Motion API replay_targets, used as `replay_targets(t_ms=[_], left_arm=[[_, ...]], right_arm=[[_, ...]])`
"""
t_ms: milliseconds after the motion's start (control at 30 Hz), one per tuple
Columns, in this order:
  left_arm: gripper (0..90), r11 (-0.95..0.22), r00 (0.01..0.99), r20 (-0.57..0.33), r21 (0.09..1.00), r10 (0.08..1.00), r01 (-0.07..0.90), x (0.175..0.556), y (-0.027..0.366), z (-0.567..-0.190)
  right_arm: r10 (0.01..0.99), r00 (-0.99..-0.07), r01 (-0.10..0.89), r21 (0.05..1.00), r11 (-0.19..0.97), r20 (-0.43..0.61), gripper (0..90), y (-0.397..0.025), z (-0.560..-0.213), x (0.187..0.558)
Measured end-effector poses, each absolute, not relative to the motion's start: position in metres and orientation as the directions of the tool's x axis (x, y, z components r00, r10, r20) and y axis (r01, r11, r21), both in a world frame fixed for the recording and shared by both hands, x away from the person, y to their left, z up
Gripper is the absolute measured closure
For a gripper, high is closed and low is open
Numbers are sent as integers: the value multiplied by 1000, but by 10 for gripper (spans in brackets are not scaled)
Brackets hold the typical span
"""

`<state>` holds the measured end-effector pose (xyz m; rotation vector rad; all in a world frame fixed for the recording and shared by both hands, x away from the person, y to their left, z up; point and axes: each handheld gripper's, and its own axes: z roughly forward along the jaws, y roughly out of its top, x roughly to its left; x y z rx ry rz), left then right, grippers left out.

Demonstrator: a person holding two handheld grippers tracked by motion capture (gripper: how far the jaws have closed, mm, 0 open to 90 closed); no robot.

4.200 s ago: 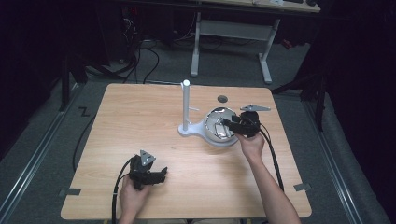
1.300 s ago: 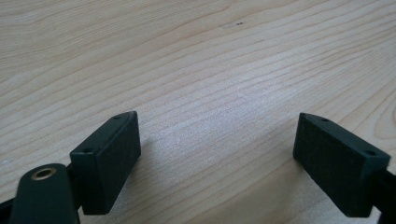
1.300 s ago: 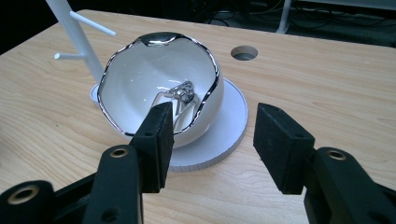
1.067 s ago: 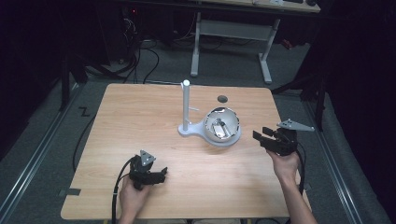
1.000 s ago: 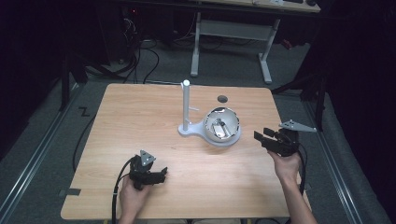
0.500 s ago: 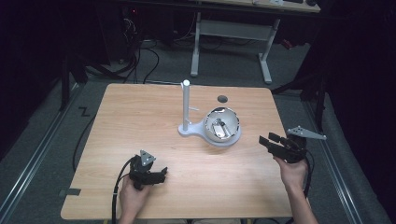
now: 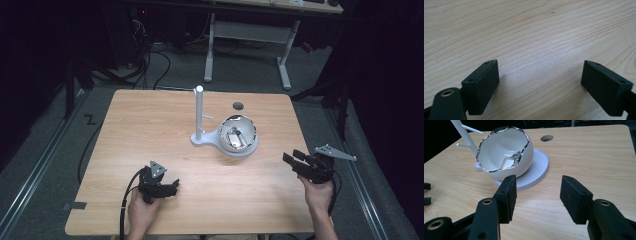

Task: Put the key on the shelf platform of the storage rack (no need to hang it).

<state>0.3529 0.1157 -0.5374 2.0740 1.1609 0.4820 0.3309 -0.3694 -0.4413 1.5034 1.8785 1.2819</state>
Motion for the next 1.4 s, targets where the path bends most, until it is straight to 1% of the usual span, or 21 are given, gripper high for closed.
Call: replay_targets(t_ms=[233, 733, 1167, 1400], left_arm=[[153, -352, 529, -16, 728, 849, 588, 353, 116, -537], [153, -352, 529, -16, 728, 849, 588, 353, 116, -537], [153, -353, 529, -16, 728, 848, 588, 353, 116, -537], [153, -352, 529, -16, 728, 849, 588, 353, 116, -537]], right_arm=[[918, -318, 549, 836, -27, 239, 479, -371, -450, 326], [909, -323, 567, 823, -35, 262, 476, -365, -476, 320], [904, -334, 598, 802, -17, 267, 476, -353, -495, 320], [906, -348, 600, 799, 20, 239, 467, -342, -505, 320]])
